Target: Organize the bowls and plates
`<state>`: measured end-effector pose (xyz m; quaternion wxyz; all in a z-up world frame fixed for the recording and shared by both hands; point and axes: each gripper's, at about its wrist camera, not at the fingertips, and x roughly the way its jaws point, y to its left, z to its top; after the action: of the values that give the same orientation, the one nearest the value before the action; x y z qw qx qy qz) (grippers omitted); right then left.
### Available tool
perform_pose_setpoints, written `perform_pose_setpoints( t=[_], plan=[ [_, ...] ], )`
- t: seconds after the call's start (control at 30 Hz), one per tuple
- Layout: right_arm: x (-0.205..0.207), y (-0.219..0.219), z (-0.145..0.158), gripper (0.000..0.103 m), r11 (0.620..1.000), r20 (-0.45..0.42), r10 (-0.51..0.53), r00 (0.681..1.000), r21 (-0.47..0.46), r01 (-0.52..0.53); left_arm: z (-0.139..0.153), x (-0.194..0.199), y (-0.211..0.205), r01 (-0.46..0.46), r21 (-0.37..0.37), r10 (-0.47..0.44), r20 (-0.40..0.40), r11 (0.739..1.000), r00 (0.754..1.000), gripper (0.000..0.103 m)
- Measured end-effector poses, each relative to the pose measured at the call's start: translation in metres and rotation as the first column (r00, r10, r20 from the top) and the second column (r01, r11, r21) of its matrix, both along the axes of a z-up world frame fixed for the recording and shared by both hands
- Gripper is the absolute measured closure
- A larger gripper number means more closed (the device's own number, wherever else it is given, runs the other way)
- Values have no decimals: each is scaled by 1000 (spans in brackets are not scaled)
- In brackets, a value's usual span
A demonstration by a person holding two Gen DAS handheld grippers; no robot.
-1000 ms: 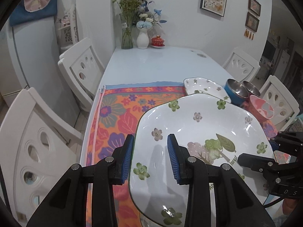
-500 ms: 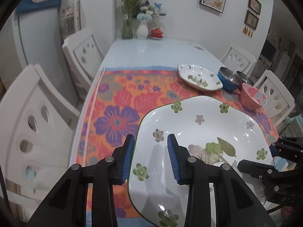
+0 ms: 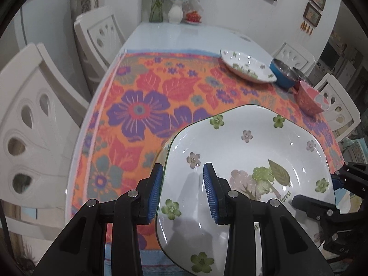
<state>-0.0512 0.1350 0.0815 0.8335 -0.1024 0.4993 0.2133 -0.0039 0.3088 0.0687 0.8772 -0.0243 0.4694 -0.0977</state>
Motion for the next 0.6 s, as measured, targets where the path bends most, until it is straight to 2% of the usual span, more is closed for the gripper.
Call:
perform_pose_setpoints(
  t=[0.1, 0.13, 0.17, 0.2, 0.27, 0.3, 0.33, 0.37, 0.4, 0.47, 0.57, 0.6],
  plan=[
    [-2, 2, -12, 68, 1000, -37, 11, 999, -21, -12, -8, 0, -3, 10, 14, -9, -17, 1000, 1000, 71],
    [-4, 4, -17, 68, 999, -49, 21, 999, -30, -22, -9, 1, -5, 22, 5, -22, -17, 1000, 1000, 78],
    [-5, 6, -19, 68, 999, -52, 28, 998, -32, -29, -6, 1, -8, 72, -83, -73, -11, 994, 997, 86],
    [-6, 8, -21, 68, 999, -52, 34, 998, -34, -36, -4, 2, -14, 92, -126, -94, -9, 988, 996, 86],
    [-5, 9, -23, 68, 999, -58, 29, 998, -11, -30, 1, 3, -34, 131, -13, -131, 30, 991, 991, 85],
    [-4, 10, -25, 70, 999, -55, 28, 998, -19, -29, -1, 8, -40, 114, 31, -115, 34, 993, 993, 85],
    [-2, 11, -31, 70, 999, -83, 16, 996, -37, -19, -2, 12, -39, 112, 2, -112, 7, 994, 994, 85],
    [-1, 10, -38, 71, 1000, -134, 6, 991, -26, -10, 1, 16, -32, 104, -61, -105, -12, 993, 994, 85],
    [-3, 4, -37, 71, 1000, -145, 3, 989, 22, 0, 6, 18, -25, 81, -93, -81, 2, 992, 997, 85],
    [-1, -2, -30, 71, 999, -119, -15, 993, 28, 18, 20, 21, -5, 35, -114, -32, 28, 993, 999, 85],
    [6, -11, -30, 71, 999, -146, -42, 988, 27, 46, 23, 22, 14, -7, -97, 9, 17, 995, 1000, 84],
    [7, -16, -32, 71, 998, -163, -46, 986, 43, 54, 21, 21, 19, -24, -63, 25, 9, 998, 1000, 84]
  ],
)
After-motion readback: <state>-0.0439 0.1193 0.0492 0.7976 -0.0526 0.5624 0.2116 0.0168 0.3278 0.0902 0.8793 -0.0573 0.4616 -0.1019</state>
